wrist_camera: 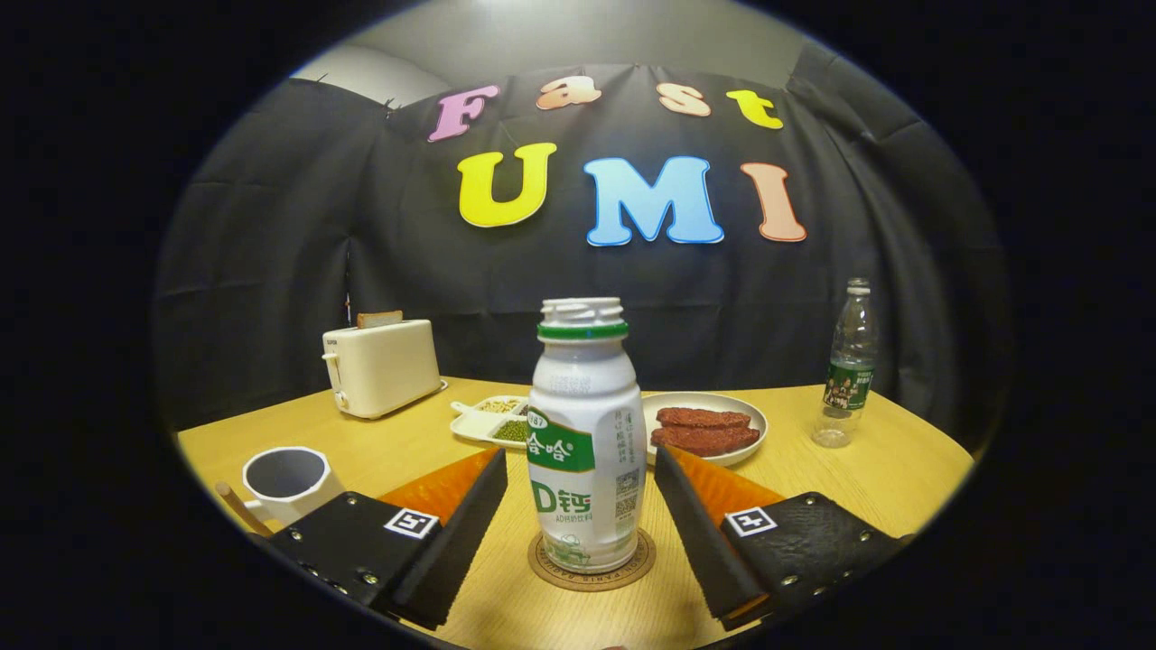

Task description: Take the bottle from table, then pour the juice into the cup, finally place the bottle on the coaster

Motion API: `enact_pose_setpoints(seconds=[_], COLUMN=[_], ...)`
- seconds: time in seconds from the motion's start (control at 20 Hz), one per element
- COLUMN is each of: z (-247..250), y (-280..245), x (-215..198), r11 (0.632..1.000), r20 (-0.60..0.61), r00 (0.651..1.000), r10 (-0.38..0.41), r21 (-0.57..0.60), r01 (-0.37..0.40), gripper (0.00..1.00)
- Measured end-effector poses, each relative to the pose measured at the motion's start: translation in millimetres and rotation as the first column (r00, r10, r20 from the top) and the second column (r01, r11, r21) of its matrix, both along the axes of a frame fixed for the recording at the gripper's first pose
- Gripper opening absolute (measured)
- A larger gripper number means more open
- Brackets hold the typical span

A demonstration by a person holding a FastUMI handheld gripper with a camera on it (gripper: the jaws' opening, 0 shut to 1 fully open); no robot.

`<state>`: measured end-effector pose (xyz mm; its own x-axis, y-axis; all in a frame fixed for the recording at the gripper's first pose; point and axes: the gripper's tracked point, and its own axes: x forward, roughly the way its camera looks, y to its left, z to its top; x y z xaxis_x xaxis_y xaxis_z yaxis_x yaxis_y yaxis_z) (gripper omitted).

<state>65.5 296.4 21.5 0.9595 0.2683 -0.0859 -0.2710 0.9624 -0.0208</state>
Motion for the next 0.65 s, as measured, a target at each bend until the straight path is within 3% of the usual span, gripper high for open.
enact_pose_setpoints(seconds=[0.3,0.45,0.65], z=[81.8,124.3,163.0], y=[-13.3,-21.5,-59.8], x=[-40.1,-73.8,-106.2], r11=[0.996,0.999,0.997], r20=[0.185,0.221,0.27], r00=[0.982,0.975,0.96], r10=[-0.042,-0.035,-0.076], r21=[-0.065,-0.018,-0.001], r01=[0.055,0.04,0.079], gripper=[0.98,0.99,0.98])
